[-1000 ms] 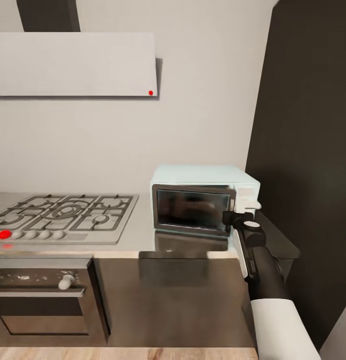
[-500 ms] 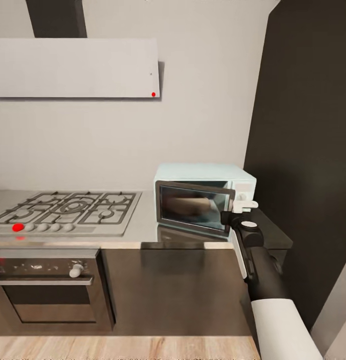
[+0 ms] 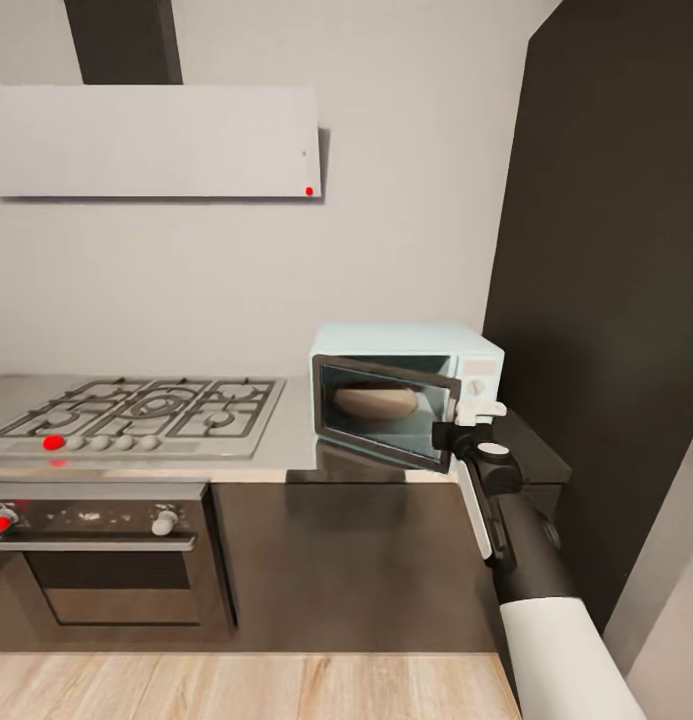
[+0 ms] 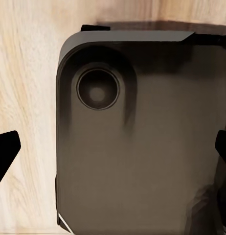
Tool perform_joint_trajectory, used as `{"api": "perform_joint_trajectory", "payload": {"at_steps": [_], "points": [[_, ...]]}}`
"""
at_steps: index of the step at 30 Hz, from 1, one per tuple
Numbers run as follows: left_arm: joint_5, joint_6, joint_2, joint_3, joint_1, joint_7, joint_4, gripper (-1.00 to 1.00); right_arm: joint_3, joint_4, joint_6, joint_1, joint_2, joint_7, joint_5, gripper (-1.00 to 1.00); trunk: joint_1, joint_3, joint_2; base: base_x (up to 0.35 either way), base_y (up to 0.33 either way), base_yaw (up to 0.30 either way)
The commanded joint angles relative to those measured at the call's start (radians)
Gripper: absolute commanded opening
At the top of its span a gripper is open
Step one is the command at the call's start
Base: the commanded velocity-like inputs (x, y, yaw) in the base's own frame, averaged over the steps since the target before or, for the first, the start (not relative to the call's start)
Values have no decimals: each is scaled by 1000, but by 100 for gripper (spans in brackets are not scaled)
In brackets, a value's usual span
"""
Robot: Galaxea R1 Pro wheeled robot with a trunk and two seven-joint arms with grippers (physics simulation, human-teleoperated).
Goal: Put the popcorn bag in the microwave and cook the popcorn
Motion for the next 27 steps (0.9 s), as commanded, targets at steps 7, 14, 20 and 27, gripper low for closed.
{"api": "perform_joint_trajectory", "payload": {"at_steps": [7,14,20,27], "points": [[6,-1,1,0,0,0,-1,100,-13,-1,10,-1,0,8,33,-100,-1,-1,-1,-136,0,0],[7,-1,1,0,0,0,-1,100,-13,-1,11,-1,-1,10,33,-100,-1,-1,-1,-2,0,0],[6,-1,1,0,0,0,-1,100,-13,-2,16,-1,-1,14,33,100,-1,-1,-1,0,0,0],[6,-1,1,-1,0,0,-1,100,-12,-3,29,-1,0,23,31,100,-1,-1,-1,0,0,0]]}}
